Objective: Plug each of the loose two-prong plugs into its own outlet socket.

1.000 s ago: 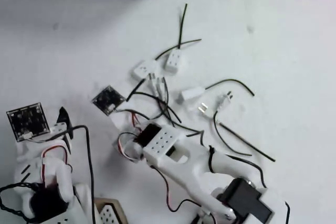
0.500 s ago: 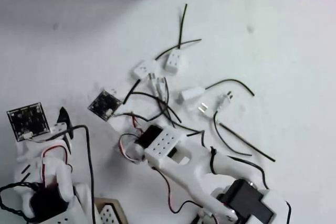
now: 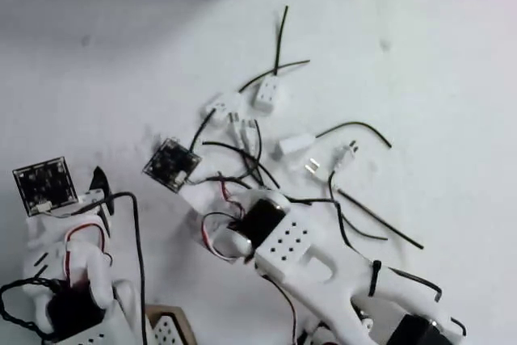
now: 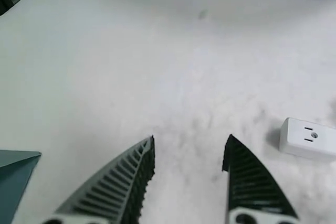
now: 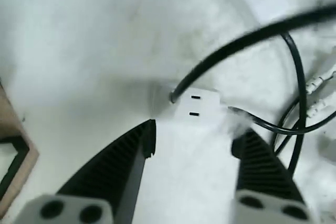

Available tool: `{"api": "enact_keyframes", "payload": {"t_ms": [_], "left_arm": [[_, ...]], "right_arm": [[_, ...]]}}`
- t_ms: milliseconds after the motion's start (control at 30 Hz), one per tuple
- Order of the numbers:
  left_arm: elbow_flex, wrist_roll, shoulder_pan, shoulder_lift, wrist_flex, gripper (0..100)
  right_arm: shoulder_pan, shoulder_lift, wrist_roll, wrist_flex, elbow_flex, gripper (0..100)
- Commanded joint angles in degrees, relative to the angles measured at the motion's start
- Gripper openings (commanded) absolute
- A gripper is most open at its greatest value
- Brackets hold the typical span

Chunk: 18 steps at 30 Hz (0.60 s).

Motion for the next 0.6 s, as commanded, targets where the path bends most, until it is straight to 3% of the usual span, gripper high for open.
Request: {"api": "enact_keyframes", "payload": {"t_ms": [0,167,367,567], "left_arm": [[-0.1,0.6,0.0,-0.3,-0.4,22],[-0.1,0.6,0.0,-0.3,-0.4,22],[0.0,0.6,0.0,-0.3,-0.3,22],[0.0,0.5,0.0,-0.3,-0.1,22]], "right_arm": [[0.7,-0.1,1.3,0.6,0.0,27.8],[0.7,8.0,2.4,-0.7,-0.1,32.9],[1.5,13.3,20.5,-0.7,-0.1,33.7],[6.4,14.1,30.8,-4.8,-0.2,33.9]]}}
